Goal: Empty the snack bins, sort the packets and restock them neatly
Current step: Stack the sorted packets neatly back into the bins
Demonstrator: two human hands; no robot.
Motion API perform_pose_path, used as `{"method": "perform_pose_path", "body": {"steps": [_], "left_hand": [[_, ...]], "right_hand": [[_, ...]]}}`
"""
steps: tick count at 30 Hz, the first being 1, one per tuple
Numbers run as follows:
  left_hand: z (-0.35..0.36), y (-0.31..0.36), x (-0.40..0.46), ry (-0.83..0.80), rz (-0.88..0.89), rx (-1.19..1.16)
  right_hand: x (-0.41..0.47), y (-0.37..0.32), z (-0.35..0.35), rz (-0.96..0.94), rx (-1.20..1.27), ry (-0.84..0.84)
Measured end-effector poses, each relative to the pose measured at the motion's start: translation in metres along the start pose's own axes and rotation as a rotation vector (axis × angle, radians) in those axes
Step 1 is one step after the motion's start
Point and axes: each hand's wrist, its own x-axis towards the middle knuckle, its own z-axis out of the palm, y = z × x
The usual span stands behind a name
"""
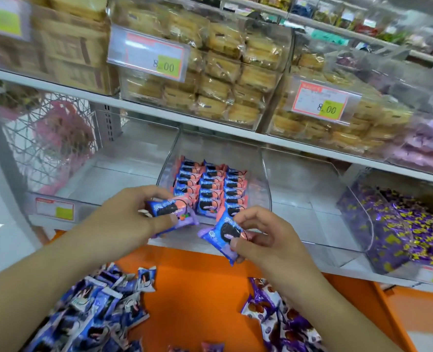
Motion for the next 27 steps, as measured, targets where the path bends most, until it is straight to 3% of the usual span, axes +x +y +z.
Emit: {"method": "perform_pose_path", "body": {"steps": [7, 13, 17, 24, 27], "left_hand": [[-0.030, -0.005, 0.023, 0.133, -0.016, -0.096], [-0.035, -0.008, 0.032, 0.159, -0.029, -0.114], [-0.037, -0.011, 0.037, 0.162, -0.013, -0.099], [-0.035, -0.017, 0.039, 0.135, -0.009, -0.115], [-0.035, -0.016, 0.039, 0.133, -0.011, -0.106]], "right_hand": [[0.075, -0.004, 0.009, -0.108, -0.174, 0.032], [0.153, 0.015, 0.050, -0.223, -0.437, -0.270], [0.171, 0.025, 0.064, -0.242, -0.469, -0.331], [0.171, 0.015, 0.056, -0.147, -0.333, -0.381], [0.168, 0.020, 0.057, -0.090, -0.410, -0.440]]}}
